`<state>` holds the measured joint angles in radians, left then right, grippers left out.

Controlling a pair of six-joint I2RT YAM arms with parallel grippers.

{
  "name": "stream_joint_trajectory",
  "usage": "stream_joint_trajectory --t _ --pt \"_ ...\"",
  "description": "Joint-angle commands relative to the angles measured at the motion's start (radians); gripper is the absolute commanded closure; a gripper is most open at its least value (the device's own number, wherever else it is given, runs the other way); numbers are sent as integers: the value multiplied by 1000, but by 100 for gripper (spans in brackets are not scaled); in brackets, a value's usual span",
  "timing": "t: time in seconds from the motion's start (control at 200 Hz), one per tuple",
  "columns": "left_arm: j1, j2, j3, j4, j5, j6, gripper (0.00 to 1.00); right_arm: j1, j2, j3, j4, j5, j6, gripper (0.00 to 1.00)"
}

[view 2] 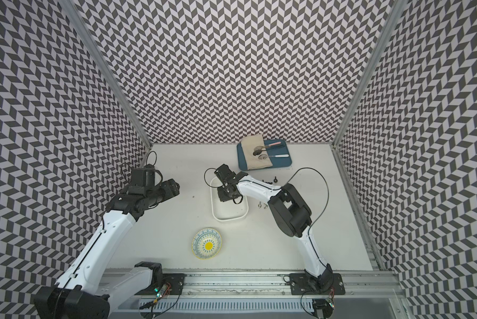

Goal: Take out the wing nut from the storage box
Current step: Pick up the wing nut from the storage box.

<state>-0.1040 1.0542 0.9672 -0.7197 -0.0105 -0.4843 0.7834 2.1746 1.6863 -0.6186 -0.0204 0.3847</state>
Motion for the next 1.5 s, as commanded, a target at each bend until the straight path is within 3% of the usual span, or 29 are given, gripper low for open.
stream_joint_trajectory --t 0.0,0.305,0.711,1.022,1.492 --pt "6 -16 29 -4 -11 13 20 5 25 27 6 27 4 67" --pt "6 -20 29 -4 -14 12 20 5 60 51 9 23 15 67" --pt "6 -23 30 -7 -17 12 20 3 77 56 7 11 14 82" --pt "6 -13 39 -3 -8 12 20 1 29 53 -3 14 9 93" --pt "6 -10 53 -7 -8 18 20 -38 -110 83 -24 -44 39 93"
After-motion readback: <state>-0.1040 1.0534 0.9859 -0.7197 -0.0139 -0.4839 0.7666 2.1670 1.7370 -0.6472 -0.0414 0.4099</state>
